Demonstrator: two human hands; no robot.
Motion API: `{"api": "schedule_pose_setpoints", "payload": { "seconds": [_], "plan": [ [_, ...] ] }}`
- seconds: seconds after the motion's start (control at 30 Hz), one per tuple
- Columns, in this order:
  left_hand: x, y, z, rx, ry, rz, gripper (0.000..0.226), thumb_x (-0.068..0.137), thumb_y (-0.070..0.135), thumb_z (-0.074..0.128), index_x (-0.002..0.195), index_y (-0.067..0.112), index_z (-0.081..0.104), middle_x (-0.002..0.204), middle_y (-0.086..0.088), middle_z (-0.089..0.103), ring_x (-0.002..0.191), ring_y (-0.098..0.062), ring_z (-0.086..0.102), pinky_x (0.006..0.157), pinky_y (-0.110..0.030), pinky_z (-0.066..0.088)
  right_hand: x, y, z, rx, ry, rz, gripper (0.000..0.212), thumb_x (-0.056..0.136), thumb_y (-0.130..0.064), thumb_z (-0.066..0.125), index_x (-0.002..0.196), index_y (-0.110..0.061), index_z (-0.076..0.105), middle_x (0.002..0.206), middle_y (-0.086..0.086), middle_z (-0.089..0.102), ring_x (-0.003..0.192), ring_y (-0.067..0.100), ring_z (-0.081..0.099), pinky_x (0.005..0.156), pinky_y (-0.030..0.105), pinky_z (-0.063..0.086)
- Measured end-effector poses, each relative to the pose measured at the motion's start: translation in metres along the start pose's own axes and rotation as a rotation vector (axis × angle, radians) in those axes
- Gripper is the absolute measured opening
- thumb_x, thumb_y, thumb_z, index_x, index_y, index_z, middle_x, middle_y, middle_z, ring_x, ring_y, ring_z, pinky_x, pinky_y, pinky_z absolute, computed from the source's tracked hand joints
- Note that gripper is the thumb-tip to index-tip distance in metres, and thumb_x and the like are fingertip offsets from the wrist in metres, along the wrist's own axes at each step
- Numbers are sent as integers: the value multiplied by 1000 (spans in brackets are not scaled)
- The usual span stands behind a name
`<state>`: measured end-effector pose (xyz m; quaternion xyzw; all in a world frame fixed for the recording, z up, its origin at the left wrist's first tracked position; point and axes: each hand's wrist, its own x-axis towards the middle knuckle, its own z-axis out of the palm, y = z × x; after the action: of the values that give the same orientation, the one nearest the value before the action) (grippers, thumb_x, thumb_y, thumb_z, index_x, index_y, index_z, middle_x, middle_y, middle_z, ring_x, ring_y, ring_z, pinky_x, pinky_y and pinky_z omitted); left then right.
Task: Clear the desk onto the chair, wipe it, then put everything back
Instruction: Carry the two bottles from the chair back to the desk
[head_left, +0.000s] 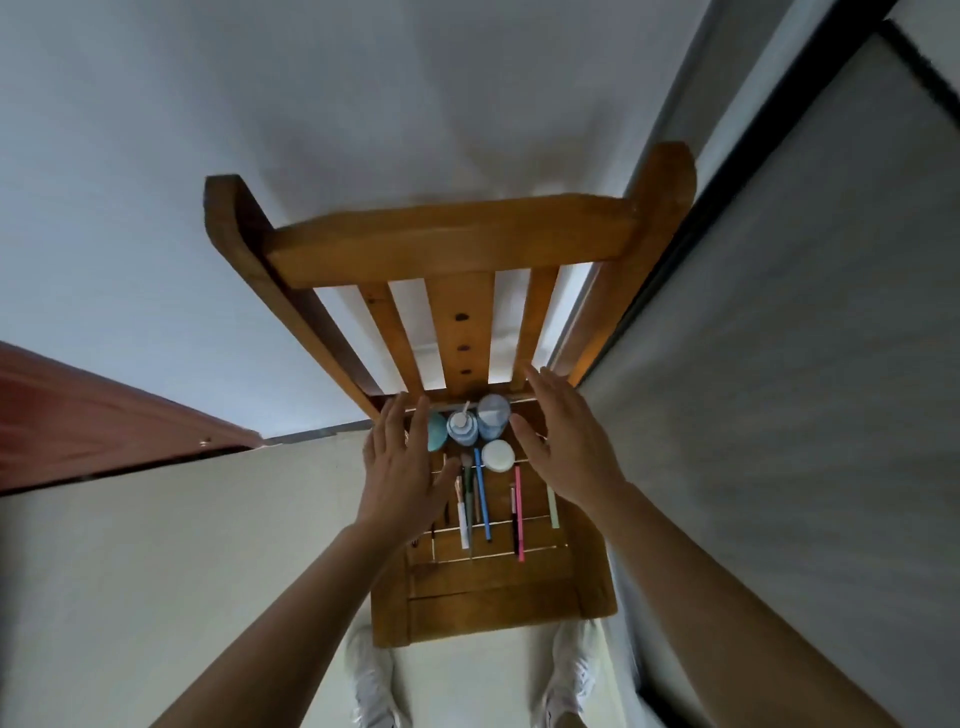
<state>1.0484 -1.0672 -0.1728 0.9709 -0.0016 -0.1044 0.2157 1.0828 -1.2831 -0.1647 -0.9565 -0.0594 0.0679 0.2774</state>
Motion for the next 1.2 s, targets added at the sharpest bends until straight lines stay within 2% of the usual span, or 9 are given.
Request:
{"api": "schedule_pose_setpoints", "payload": {
  "seconds": [0.23,0.3,0.43,0.63,0.73,0.83,1.0,1.1,1.2],
  "plan": [
    [30,-39,86,-76,-20,-44,73,94,51,56,153,26,20,162,2,25,152,-24,11,120,-55,16,6,39,83,14,-13,49,77,91,-62,56,154,-34,22,154,-6,42,140,17,44,110,41,46],
    [38,-41,102,-116,-24,-25,73,92,47,61,151,28,22,159,3,30,149,-23,16,118,-53,21,9,41,96,-1,6,73,78,88,-58,65,152,-31,30,151,-5,48,137,18,48,113,28,39],
    [54,-41,123,-195,24,-13,71,87,38,69,146,28,31,150,3,43,142,-23,31,115,-50,32,17,39,107,83,19,102,76,85,-40,78,149,-21,41,147,-1,53,134,20,49,93,-6,11],
    [76,-41,132,-280,65,-77,48,85,42,73,127,29,51,127,4,64,117,-20,59,87,-35,52,33,37,113,165,-9,151,64,91,-36,72,146,-21,44,147,-2,54,136,19,48,86,-11,10],
    [70,-43,123,-340,109,-138,47,81,45,77,119,32,53,118,7,68,100,-8,59,73,-21,46,29,33,110,225,25,164,61,88,-37,74,141,-23,48,141,-3,60,129,20,58,98,12,38],
    [48,-44,102,-411,152,-130,48,80,43,78,119,33,53,114,9,68,98,-6,60,74,-25,53,14,34,100,332,78,170,64,84,-47,75,139,-32,44,138,-5,59,127,17,58,100,39,55],
    [-5,-27,29,-501,181,-113,53,78,56,69,122,35,49,114,14,67,96,-7,64,77,-21,53,-14,7,51,349,154,113,66,77,-81,57,134,-59,34,136,-16,57,124,7,58,87,36,61],
    [-44,-11,-39,-552,262,-124,56,75,56,67,124,42,43,108,32,57,88,8,60,73,-6,44,-31,-42,2,387,172,49,66,79,-79,58,136,-59,33,139,-18,55,126,6,55,89,37,61],
    [-87,-2,-119,-568,408,-133,59,79,42,72,129,25,46,116,20,61,96,-5,65,81,-14,53,-41,-118,-54,452,141,-97,67,81,-73,60,140,-57,32,142,-20,50,130,7,52,93,38,59]
  ]
}}
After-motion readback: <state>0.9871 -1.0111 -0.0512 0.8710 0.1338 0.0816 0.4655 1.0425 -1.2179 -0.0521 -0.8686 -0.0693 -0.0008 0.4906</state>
